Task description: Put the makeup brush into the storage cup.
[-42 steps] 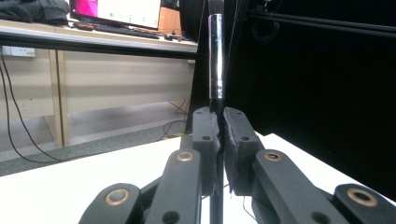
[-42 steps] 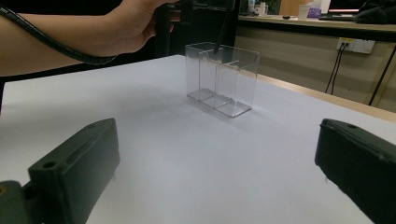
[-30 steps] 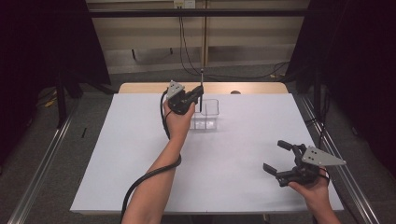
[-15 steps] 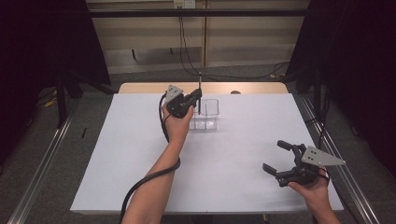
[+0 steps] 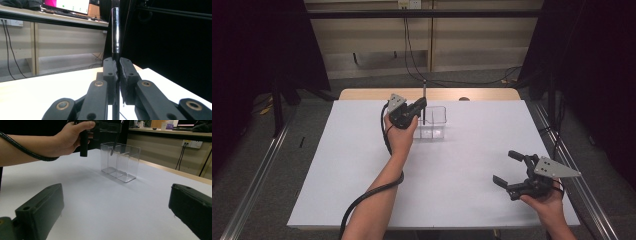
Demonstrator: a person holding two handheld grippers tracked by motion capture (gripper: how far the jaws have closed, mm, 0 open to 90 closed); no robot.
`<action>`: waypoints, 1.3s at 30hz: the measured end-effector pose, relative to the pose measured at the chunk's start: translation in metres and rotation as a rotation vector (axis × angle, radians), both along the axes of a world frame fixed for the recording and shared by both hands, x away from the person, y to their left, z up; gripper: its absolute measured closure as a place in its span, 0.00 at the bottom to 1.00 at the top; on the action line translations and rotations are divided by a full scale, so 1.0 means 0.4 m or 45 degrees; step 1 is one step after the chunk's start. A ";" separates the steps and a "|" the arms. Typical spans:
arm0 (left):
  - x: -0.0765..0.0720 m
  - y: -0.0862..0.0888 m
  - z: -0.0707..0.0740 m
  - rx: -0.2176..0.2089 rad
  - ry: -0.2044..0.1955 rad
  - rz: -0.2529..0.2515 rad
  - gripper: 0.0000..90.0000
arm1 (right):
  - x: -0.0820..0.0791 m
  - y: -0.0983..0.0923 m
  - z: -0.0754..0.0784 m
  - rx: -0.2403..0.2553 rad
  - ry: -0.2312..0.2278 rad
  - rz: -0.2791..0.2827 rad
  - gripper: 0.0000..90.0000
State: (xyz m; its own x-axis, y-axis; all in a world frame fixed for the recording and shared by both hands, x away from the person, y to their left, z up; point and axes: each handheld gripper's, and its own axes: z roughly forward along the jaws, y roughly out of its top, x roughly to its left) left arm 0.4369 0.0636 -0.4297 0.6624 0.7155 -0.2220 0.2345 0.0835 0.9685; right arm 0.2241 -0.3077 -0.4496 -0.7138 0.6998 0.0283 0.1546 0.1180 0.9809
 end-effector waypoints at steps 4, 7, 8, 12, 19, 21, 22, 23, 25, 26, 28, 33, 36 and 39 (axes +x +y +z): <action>-0.001 0.003 -0.002 -0.003 -0.001 0.005 0.93 | 0.000 0.000 0.000 0.000 0.000 0.000 0.00; -0.003 0.003 -0.003 -0.005 -0.001 0.005 0.93 | 0.000 0.001 0.000 -0.001 0.001 0.000 0.00; -0.004 0.003 -0.004 -0.008 0.000 0.006 0.93 | 0.001 0.001 0.000 -0.001 0.001 0.000 0.00; -0.006 0.003 -0.007 -0.010 0.002 0.006 0.93 | 0.000 0.001 0.000 0.000 0.001 0.002 0.00; -0.010 0.002 -0.011 -0.004 -0.003 0.003 0.93 | 0.000 0.001 0.000 0.000 0.000 0.000 0.00; -0.011 0.002 -0.013 -0.010 0.000 0.005 0.93 | 0.001 0.002 -0.001 0.000 0.001 0.001 0.00; -0.012 0.003 -0.014 -0.008 0.000 0.008 0.93 | 0.001 0.002 0.000 -0.001 -0.001 0.002 0.00; -0.012 0.002 -0.015 -0.013 0.003 0.010 0.93 | 0.001 0.002 0.000 0.000 -0.002 0.002 0.00; -0.013 0.003 -0.016 -0.013 0.003 0.012 0.93 | 0.001 0.003 0.000 -0.001 -0.004 0.003 0.00; -0.014 0.003 -0.016 -0.013 0.004 0.014 0.93 | 0.001 0.002 0.000 -0.002 -0.004 0.003 0.00; -0.014 0.004 -0.017 -0.010 0.006 0.014 0.93 | 0.001 0.003 0.000 -0.002 -0.004 0.003 0.00; -0.016 0.007 -0.019 -0.008 0.004 0.013 0.93 | 0.001 0.004 -0.001 -0.004 0.000 0.006 0.00; -0.017 0.008 -0.018 -0.006 0.003 0.012 0.93 | 0.001 0.003 0.000 -0.003 -0.003 0.005 0.00; -0.019 0.007 -0.020 -0.008 0.009 0.006 0.93 | 0.001 0.003 0.000 -0.005 -0.003 0.005 0.00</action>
State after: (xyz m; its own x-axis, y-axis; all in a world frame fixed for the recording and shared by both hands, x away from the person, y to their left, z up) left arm 0.4292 0.0663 -0.4376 0.6573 0.7173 -0.2312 0.2405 0.0911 0.9664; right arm 0.2246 -0.3064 -0.4498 -0.7165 0.6972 0.0239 0.1516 0.1221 0.9809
